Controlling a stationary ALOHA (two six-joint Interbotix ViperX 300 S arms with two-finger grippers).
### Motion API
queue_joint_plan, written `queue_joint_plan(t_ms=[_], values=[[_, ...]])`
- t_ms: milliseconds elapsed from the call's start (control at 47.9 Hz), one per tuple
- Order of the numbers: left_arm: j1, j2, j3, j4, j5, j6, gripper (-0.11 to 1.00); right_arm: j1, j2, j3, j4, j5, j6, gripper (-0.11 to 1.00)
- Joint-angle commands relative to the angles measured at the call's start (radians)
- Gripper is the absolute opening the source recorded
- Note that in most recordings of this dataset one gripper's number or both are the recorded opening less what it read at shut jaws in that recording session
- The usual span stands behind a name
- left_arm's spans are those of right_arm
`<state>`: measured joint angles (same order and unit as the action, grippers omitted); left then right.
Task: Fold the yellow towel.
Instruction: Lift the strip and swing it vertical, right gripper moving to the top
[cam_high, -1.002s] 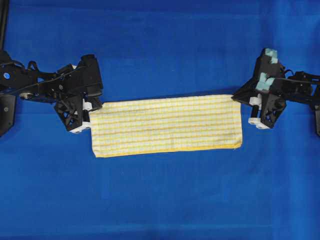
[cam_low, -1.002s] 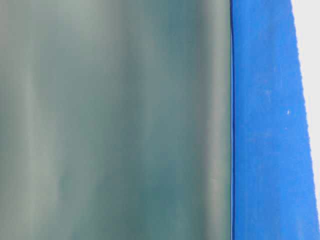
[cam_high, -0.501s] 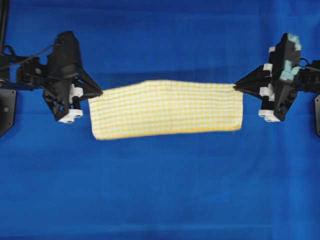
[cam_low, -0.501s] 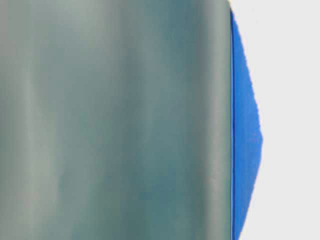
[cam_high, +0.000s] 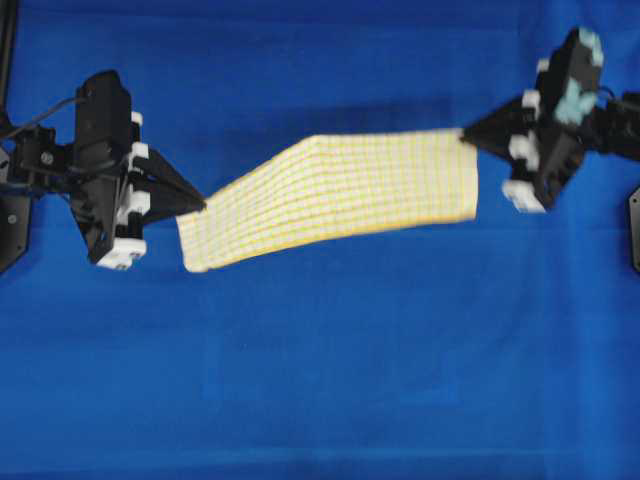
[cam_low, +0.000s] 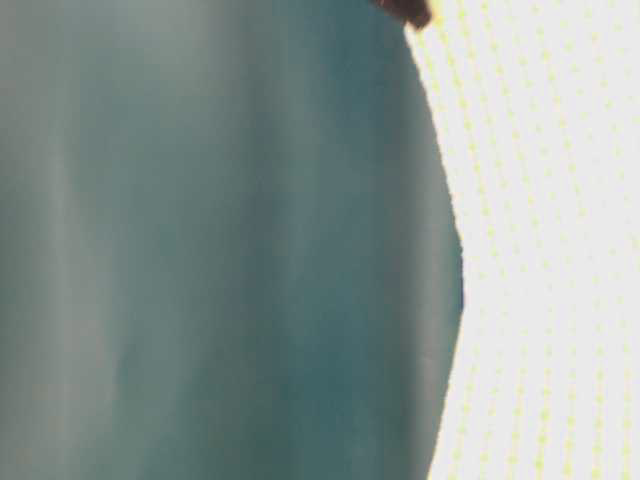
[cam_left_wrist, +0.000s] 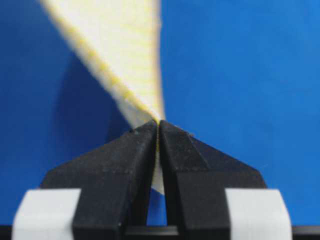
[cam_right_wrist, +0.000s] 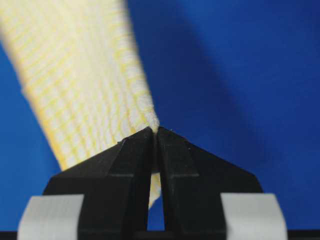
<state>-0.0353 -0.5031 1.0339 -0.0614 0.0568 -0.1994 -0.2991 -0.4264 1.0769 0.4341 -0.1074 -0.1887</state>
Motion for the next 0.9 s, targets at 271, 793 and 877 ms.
queue_joint_plan(t_ms=[271,793,877], values=[[-0.129,0.078,-0.074,-0.002,-0.209,0.003,0.02,-0.173,0.156,-0.19,-0.005,-0.057,-0.046,0.03],[-0.176,0.425,-0.403,-0.002,-0.23,0.005,0.02,-0.276,0.291,-0.359,-0.005,-0.06,-0.118,0.03],[-0.189,0.463,-0.456,-0.002,-0.225,0.005,0.02,-0.288,0.299,-0.371,-0.005,-0.06,-0.124,0.03]])
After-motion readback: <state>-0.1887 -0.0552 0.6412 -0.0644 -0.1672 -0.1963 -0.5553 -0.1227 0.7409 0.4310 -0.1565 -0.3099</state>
